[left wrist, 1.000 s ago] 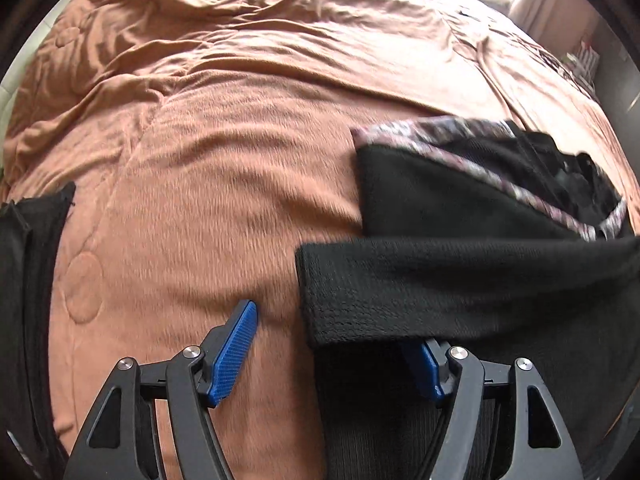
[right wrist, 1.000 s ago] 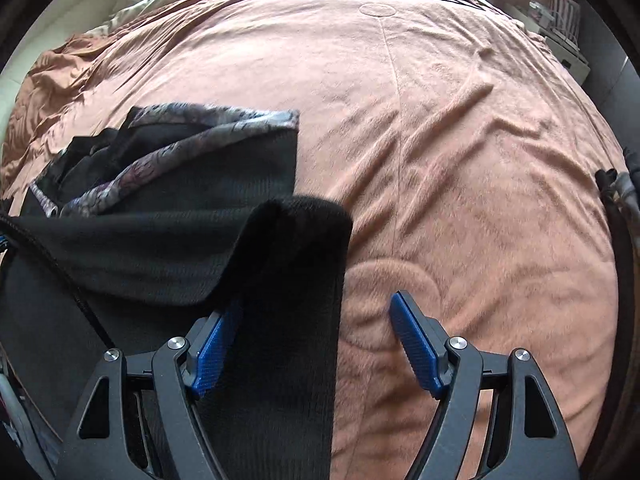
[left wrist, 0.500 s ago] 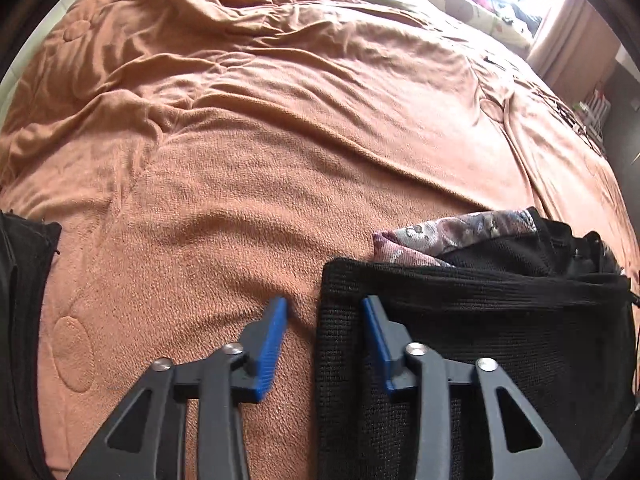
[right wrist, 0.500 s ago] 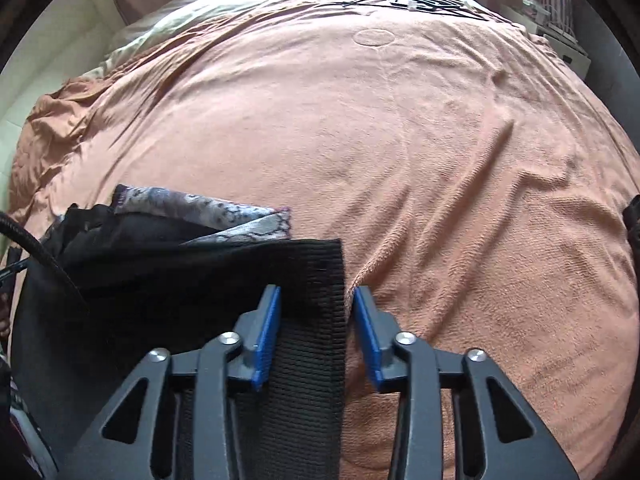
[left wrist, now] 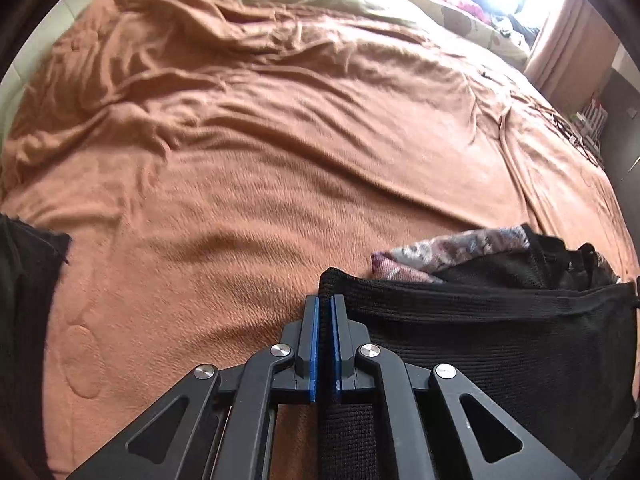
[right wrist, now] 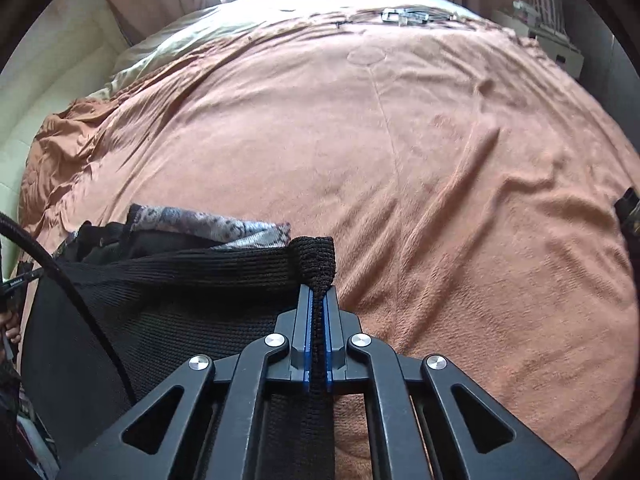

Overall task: Fold small clothes
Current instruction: 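Pinch the folded edge with both grippers to straighten it, then release, then move both open grippers to the side edge of the folded shirt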

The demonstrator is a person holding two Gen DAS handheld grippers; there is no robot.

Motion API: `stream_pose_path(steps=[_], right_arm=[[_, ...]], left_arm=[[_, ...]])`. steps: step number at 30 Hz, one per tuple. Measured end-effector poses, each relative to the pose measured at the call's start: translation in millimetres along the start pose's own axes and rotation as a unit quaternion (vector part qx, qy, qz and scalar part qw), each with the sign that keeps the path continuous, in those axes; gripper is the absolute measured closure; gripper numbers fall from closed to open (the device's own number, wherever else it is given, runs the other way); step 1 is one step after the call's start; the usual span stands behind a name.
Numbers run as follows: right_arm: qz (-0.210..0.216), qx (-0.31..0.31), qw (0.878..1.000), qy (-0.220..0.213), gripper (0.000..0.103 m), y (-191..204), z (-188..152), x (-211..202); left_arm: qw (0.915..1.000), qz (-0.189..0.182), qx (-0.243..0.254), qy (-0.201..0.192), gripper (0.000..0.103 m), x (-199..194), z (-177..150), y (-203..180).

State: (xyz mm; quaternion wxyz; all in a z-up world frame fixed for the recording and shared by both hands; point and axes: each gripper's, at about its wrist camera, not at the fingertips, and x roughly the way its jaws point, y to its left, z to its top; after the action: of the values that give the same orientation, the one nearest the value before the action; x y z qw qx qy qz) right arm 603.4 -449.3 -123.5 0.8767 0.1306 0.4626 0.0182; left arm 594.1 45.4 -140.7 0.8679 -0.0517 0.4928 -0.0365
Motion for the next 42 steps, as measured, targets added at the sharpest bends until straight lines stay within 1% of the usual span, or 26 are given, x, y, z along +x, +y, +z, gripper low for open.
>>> stream_pose_path(steps=[3, 6, 10, 13, 16, 17, 20, 22, 23, 24, 25, 26, 27, 28, 29, 30, 31, 34, 38, 42], right_arm=[[-0.002, -0.002, 1.000, -0.022, 0.103, 3, -1, -22], [-0.007, -0.008, 0.999, -0.038, 0.103, 9, 3, -34], [-0.015, -0.008, 0.999, -0.045, 0.103, 13, 11, -33], [-0.024, -0.011, 0.999, -0.042, 0.103, 15, 18, -22], [-0.033, -0.010, 0.999, -0.031, 0.103, 14, 27, -3], [-0.034, -0.010, 0.999, -0.026, 0.103, 16, 35, 3], [-0.043, -0.011, 0.999, -0.007, 0.103, 19, 43, 24], [-0.052, -0.017, 0.998, 0.004, 0.102, 22, 47, 38], [-0.057, -0.017, 0.998, 0.011, 0.102, 23, 49, 43], [-0.053, -0.011, 0.998, 0.021, 0.101, 23, 51, 50], [-0.049, -0.007, 0.998, 0.029, 0.100, 23, 52, 54], [-0.049, -0.005, 0.998, 0.032, 0.092, 23, 52, 54], [-0.051, -0.006, 0.998, 0.030, 0.084, 23, 52, 53], [-0.050, -0.009, 0.998, 0.028, 0.055, 22, 53, 50], [-0.047, -0.011, 0.999, 0.021, 0.031, 22, 51, 44], [-0.046, -0.012, 0.999, 0.012, 0.030, 20, 51, 37], [-0.043, -0.012, 0.999, 0.009, 0.030, 18, 50, 31], [-0.017, -0.006, 1.000, 0.012, 0.030, 14, 39, 10], [0.000, -0.015, 1.000, 0.014, 0.030, 12, 17, -13], [0.009, -0.024, 1.000, 0.008, 0.030, 9, -13, -37]], left_arm=[[0.9995, -0.005, -0.004, -0.029, 0.097, -21, 8, 0], [0.9988, 0.007, -0.001, -0.048, 0.098, -34, 16, -3], [0.9980, 0.022, -0.011, -0.059, 0.098, -33, 30, -6], [0.9977, 0.035, -0.010, -0.057, 0.098, -25, 37, -8], [0.9976, 0.049, -0.006, -0.048, 0.098, -9, 46, -11], [0.9976, 0.053, -0.005, -0.044, 0.098, -4, 47, -12], [0.9976, 0.062, -0.008, -0.029, 0.098, 15, 51, -12], [0.9983, 0.058, -0.008, 0.003, 0.097, 35, 51, -12], [0.9980, 0.060, -0.006, 0.016, 0.097, 42, 50, -12], [0.9973, 0.066, -0.005, 0.031, 0.095, 49, 48, -13], [0.9973, 0.066, -0.005, 0.034, 0.091, 50, 46, -13], [0.9972, 0.066, -0.007, 0.034, 0.089, 49, 44, -12], [0.9974, 0.065, -0.008, 0.031, 0.079, 46, 41, -11], [0.9975, 0.064, -0.008, 0.029, 0.066, 42, 39, -11], [0.9976, 0.063, -0.008, 0.026, 0.061, 38, 37, -11], [0.9980, 0.060, -0.007, 0.019, 0.055, 29, 33, -9], [0.9983, 0.056, -0.007, 0.015, 0.054, 22, 30, -8], [0.9990, 0.039, -0.011, 0.017, 0.054, 4, 20, -5], [0.9996, 0.017, -0.019, 0.008, 0.054, -20, 2, -2], [0.9997, -0.004, -0.026, -0.001, 0.054, -45, -28, -2]])
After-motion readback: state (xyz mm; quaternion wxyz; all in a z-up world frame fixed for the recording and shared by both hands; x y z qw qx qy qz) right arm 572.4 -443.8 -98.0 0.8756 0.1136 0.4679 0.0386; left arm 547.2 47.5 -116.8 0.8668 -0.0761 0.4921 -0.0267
